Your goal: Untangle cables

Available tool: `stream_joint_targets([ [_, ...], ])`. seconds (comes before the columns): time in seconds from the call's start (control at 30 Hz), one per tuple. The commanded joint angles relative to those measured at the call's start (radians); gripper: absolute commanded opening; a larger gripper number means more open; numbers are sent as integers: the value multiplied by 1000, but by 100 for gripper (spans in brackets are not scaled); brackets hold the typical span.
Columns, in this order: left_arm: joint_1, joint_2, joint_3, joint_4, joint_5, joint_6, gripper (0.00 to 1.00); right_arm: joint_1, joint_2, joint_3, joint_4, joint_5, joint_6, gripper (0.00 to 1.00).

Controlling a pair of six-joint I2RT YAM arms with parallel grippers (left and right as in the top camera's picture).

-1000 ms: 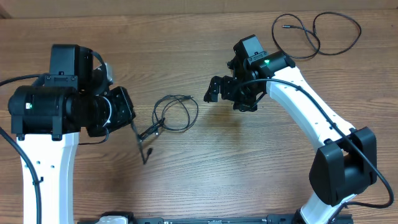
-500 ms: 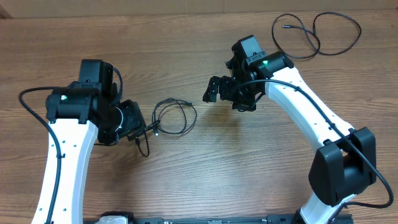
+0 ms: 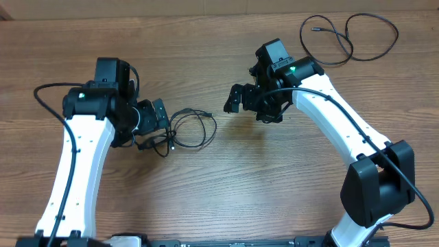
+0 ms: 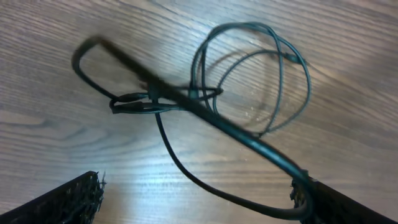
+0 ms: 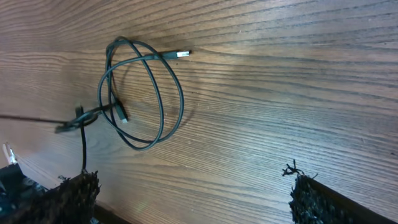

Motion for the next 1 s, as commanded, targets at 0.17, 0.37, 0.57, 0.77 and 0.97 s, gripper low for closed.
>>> stream_joint_targets([
  [0.17,7,47,-4,111,105,-21,100,7,0,-6,2,7,3,100],
  [0.37,8,47,63,169,394,92,100,11,0,-6,2,8,0,100],
  [0.57,7,47,156,175,349,121,100,11,0,-6,4,8,0,100],
  [0.77,-16,66,155,39,46,71,100,11,0,-6,23,8,0,100],
  [0.97,-21,115,154,-62,-60,23,100,11,0,-6,35,7,1,100],
])
